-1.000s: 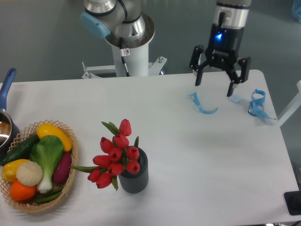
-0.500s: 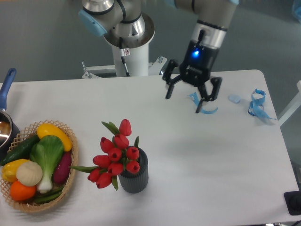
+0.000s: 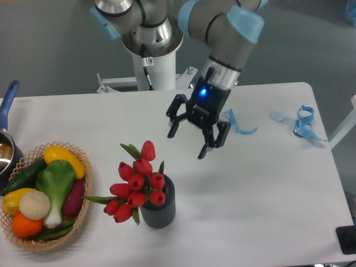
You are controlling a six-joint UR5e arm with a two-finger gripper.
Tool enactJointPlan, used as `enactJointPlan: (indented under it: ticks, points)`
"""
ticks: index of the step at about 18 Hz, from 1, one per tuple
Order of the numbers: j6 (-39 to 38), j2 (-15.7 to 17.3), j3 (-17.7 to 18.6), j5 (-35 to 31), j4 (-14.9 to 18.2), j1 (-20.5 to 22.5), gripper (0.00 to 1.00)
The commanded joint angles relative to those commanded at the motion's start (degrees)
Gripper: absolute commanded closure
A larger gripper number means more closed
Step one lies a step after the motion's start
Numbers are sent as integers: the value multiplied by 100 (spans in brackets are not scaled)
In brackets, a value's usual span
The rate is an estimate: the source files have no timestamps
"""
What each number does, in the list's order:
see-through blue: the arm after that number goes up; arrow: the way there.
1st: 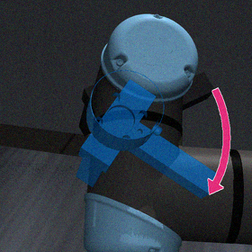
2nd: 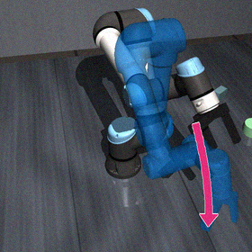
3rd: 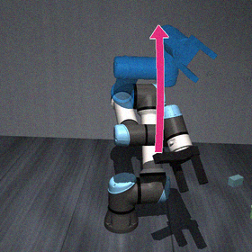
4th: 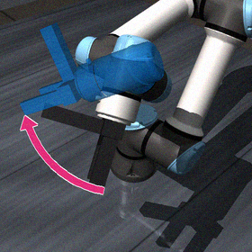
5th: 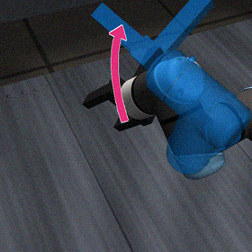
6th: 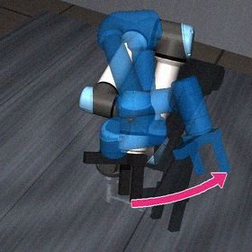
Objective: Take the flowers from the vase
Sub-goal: 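Move the open gripper over to the tulip stems above the black vase, then lower the gripper around the tulip stems and close on them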
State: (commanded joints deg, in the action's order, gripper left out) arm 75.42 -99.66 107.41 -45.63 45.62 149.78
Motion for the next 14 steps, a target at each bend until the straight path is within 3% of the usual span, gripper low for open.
enactJointPlan:
  ticks: [6,14]
  points:
    - [-264,-334,-185,221,-246,-229,0]
    - [-273,-607,-352,203,-273,-396,0]
